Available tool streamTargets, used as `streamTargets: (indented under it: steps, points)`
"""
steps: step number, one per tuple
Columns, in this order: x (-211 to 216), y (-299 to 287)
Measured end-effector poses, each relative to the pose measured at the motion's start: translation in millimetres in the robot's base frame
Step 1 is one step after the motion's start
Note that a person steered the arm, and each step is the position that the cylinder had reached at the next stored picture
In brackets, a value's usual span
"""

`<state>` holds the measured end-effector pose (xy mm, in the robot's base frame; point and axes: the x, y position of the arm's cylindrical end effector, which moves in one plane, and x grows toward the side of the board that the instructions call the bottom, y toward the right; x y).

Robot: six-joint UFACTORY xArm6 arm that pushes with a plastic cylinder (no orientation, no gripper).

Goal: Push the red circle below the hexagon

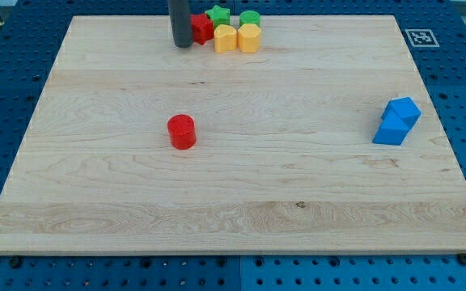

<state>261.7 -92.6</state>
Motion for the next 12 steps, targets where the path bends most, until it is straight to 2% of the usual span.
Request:
streamTargets:
  steps: [1,2,4,5,6,7,8,9,10,11,12]
  points:
    - [-14,0]
    - [-2,-5]
    - [87,-82]
    - [157,-90]
    - [210,-67]
    - [188,-5]
    - [149,30]
    - [164,7]
    - [199,-24]
    - [231,-10]
    - [204,31]
